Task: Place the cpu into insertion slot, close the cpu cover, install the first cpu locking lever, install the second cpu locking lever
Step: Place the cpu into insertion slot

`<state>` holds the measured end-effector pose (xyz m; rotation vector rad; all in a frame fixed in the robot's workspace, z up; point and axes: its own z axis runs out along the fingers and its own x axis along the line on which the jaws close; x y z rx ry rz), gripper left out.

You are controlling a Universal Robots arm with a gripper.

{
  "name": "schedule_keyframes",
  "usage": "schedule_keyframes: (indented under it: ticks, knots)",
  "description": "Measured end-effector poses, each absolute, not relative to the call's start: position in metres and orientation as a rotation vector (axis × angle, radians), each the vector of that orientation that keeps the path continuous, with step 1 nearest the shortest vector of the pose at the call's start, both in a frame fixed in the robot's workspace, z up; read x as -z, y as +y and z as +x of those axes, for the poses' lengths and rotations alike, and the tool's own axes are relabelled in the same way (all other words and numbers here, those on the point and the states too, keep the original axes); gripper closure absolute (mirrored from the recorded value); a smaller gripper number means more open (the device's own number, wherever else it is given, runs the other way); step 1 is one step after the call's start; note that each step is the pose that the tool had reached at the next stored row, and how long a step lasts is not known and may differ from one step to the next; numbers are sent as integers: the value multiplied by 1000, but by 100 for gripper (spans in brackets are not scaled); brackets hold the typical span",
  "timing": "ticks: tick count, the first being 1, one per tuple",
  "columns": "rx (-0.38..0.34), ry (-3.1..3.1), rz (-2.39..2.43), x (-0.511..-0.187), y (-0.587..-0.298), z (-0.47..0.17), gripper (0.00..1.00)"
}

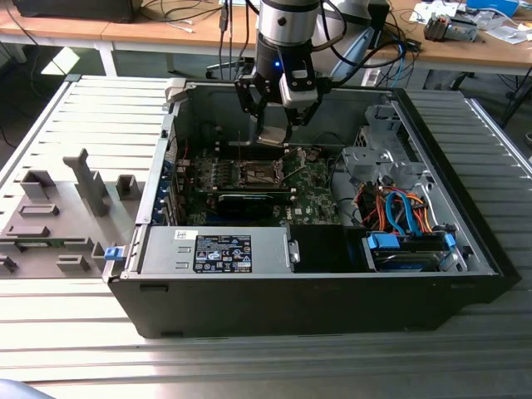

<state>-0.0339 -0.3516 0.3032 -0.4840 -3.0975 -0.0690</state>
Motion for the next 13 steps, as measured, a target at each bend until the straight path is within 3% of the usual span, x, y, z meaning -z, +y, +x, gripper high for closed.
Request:
schedule_keyframes:
  ticks: [13]
  knots:
    - [67, -3095, -501, -303, -352, -34, 46]
